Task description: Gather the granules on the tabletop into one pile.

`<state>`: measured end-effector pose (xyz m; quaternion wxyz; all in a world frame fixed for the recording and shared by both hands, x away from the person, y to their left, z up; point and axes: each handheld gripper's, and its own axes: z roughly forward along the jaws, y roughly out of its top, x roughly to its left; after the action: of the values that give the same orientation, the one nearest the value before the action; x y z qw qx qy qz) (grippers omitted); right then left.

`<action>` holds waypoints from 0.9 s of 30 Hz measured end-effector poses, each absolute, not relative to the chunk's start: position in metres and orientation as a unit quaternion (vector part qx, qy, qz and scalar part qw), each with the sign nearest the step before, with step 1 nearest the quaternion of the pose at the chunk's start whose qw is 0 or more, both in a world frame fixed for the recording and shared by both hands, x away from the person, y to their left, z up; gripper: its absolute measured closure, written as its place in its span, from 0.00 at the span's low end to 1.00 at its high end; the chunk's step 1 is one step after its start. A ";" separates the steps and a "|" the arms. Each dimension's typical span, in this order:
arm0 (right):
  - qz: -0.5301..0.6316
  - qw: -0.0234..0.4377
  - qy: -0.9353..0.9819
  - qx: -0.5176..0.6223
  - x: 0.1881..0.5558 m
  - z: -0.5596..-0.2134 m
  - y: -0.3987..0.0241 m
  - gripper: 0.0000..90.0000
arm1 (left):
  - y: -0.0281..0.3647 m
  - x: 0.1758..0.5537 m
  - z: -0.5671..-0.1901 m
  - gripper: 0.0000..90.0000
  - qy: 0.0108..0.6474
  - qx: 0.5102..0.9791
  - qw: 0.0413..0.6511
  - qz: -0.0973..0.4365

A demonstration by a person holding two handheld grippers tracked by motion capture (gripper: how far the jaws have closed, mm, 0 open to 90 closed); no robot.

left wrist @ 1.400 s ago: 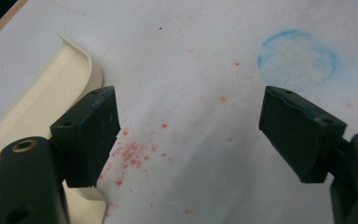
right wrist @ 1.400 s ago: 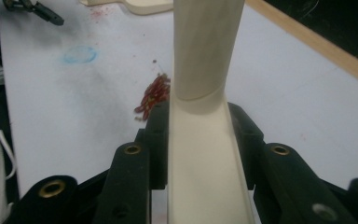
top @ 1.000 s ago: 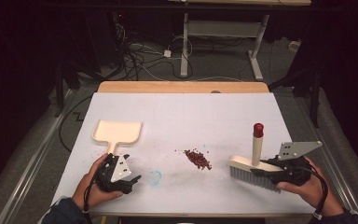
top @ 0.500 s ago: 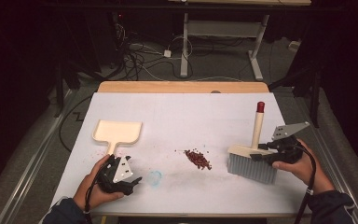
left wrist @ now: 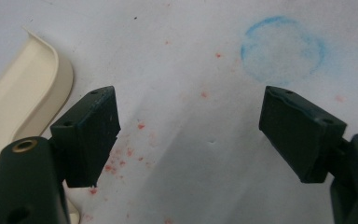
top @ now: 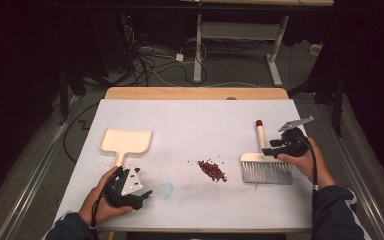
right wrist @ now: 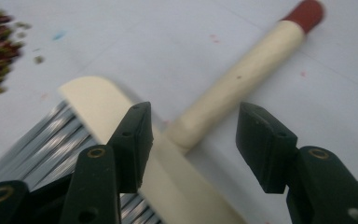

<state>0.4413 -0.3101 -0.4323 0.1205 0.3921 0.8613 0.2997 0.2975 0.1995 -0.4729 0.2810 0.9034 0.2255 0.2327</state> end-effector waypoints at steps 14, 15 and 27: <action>0.256 0.141 0.843 0.452 0.454 -0.454 -0.282 0.60 | 0.199 0.298 -0.474 0.22 0.225 0.905 0.278 0.230; 0.256 0.139 0.843 0.453 0.454 -0.454 -0.282 0.60 | 0.199 0.297 -0.474 0.22 0.226 0.905 0.278 0.230; 0.255 0.155 0.828 0.476 0.453 -0.455 -0.283 0.55 | 0.199 0.297 -0.474 0.22 0.225 0.905 0.277 0.231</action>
<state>0.4525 -0.2835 -0.4546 0.1553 0.4756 0.8275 0.2547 0.2969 0.1987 -0.4738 0.2772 0.9050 0.2250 0.2313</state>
